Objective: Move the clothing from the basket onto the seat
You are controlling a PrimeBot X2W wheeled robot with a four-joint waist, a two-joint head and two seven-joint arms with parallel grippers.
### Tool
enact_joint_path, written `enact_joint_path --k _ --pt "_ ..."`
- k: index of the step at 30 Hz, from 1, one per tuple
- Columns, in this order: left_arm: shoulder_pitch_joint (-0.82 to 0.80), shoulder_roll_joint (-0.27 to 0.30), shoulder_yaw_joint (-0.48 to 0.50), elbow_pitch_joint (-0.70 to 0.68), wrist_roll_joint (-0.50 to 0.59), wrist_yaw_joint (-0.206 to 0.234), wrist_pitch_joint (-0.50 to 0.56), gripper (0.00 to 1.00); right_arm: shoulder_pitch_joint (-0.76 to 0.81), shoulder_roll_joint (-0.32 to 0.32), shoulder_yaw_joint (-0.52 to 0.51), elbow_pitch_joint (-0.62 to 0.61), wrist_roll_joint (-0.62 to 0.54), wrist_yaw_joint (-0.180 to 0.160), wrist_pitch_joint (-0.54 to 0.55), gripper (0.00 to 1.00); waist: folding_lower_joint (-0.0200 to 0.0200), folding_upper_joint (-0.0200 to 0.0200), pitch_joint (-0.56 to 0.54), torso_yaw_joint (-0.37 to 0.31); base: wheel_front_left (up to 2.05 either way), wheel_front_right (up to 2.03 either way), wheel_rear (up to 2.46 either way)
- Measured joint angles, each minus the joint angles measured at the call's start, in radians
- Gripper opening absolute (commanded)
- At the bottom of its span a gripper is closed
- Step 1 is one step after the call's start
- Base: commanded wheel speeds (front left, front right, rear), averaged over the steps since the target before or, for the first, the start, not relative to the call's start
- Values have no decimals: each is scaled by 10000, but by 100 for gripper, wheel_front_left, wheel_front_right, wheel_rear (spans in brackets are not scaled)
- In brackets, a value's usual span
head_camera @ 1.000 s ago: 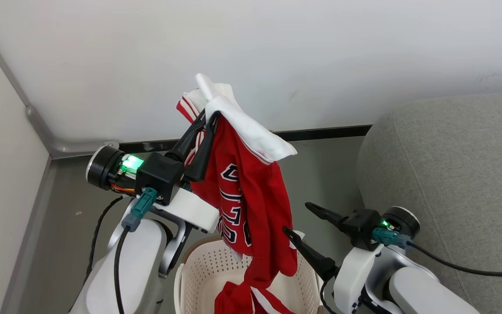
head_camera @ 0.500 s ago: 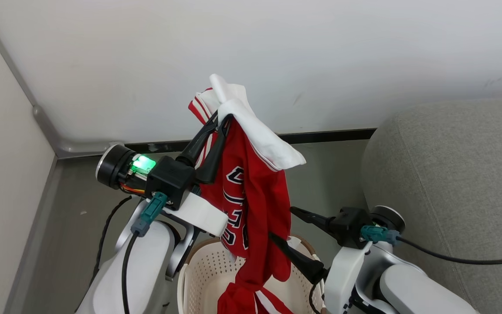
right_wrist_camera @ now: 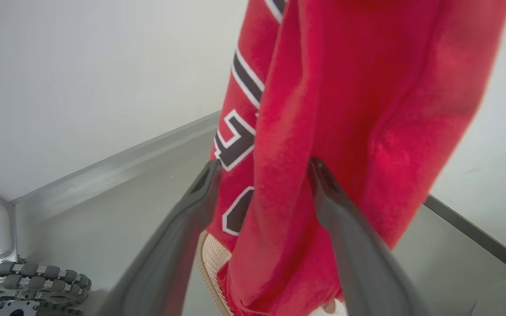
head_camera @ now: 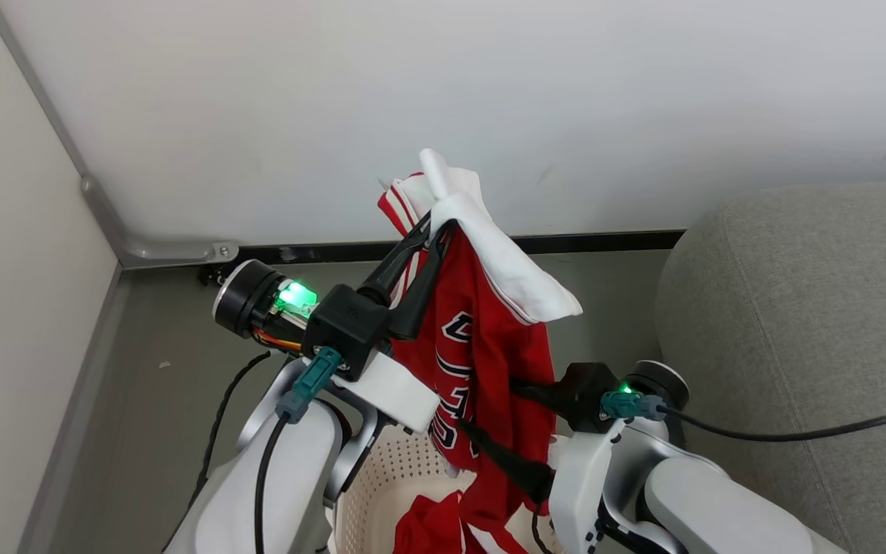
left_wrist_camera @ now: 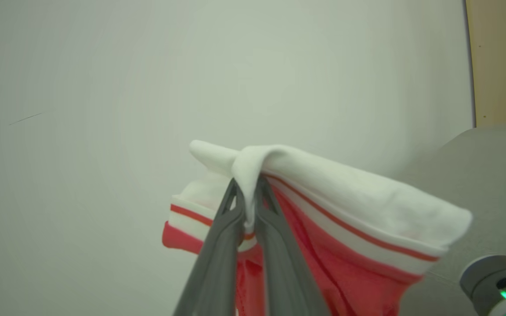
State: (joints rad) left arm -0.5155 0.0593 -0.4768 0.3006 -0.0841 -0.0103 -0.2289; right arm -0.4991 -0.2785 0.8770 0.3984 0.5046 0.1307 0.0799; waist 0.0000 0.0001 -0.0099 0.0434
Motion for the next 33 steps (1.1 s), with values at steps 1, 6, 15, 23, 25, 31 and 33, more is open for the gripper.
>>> enact_joint_path --k 1,6,15,23,25,31,33 --pt "-4 -4 -38 0 0 -2 6 0 -21 13 69 61 -2 0 0 100 0 -1 3 28 0 0 0" --pt "-10 -27 -234 -31 -8 -84 90 0 -298 121 393 562 -29 0 -29 100 0 0 15 161 0 0 0" --pt "-13 -46 -341 -35 -180 -169 228 0 -630 259 775 1244 -138 0 -570 0 0 0 11 309 0 0 0" --pt "-11 -50 -127 288 -360 -59 364 0 -802 374 1143 1557 -123 0 -1174 0 0 0 -13 222 0 0 0" --pt "-7 -29 8 489 -370 4 416 0 -801 359 1285 1563 -77 0 -1277 0 0 0 -18 175 0 0 0" --pt "162 174 441 1212 -648 192 552 0 -781 255 1235 1455 399 0 -1870 0 0 0 -48 -51 0 0 0" --pt "289 257 518 1415 -715 203 617 0 -753 199 1068 1346 575 0 -2056 0 0 0 -56 -130 0 0 0"
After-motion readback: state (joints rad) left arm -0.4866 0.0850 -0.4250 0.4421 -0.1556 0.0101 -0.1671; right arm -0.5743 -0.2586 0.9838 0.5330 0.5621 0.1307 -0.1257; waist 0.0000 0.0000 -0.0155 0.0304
